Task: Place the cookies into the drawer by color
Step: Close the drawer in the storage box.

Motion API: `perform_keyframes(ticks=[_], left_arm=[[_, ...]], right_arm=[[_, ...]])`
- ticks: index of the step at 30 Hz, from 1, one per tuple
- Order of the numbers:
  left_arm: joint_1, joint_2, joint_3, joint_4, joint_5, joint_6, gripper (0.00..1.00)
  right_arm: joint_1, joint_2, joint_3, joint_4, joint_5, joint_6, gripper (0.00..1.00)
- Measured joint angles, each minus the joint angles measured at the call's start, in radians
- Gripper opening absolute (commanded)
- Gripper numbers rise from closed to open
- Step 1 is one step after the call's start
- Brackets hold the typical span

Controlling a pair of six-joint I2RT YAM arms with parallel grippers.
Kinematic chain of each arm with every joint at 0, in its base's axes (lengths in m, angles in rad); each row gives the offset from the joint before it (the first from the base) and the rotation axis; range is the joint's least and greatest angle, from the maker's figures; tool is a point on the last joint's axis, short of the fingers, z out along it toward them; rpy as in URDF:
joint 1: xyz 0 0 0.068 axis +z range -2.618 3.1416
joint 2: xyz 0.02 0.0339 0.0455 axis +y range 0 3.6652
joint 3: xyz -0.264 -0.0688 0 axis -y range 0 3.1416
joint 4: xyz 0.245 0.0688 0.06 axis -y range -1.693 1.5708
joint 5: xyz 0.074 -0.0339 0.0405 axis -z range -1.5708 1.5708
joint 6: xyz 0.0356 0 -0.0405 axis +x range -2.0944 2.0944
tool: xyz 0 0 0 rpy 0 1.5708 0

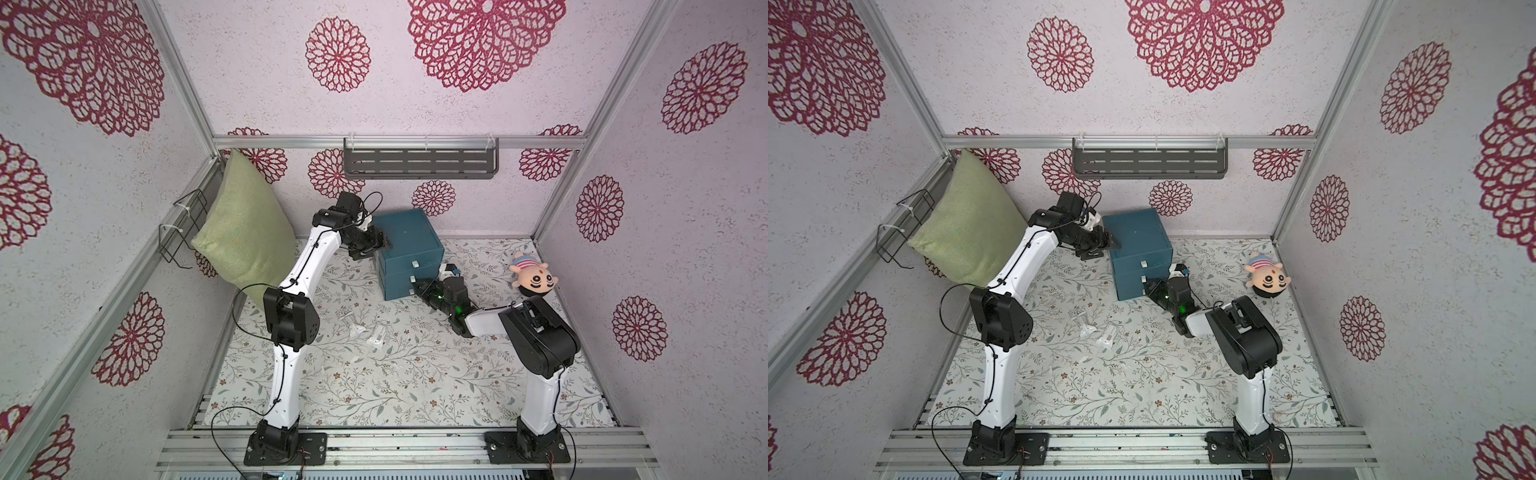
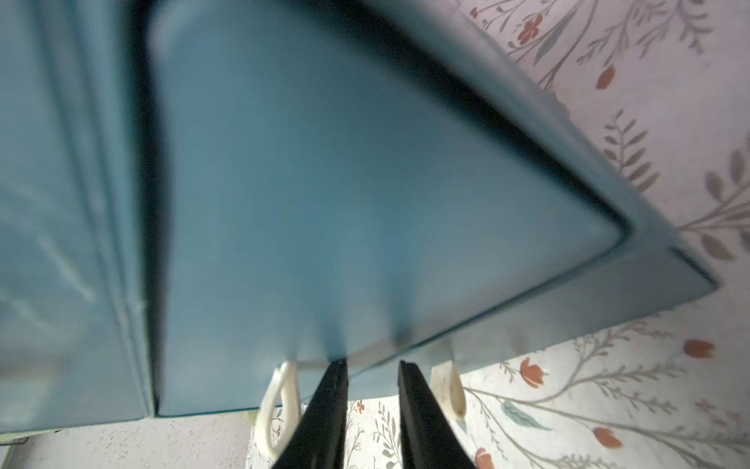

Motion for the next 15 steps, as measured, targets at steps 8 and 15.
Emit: perform_keyframes(ticks=[8,15], left_arm=[[0.000,0.000,0.000,0.000,0.000,0.000,0.81],[0.000,0.000,-0.004,0.000,0.000,0.000,0.92]], right_arm=[[0.000,-0.026,-0.068,0.042,0.001,0.024,0.27],[0.014,-0.156,-0.296,0.112,0.002,0.023,0.43]])
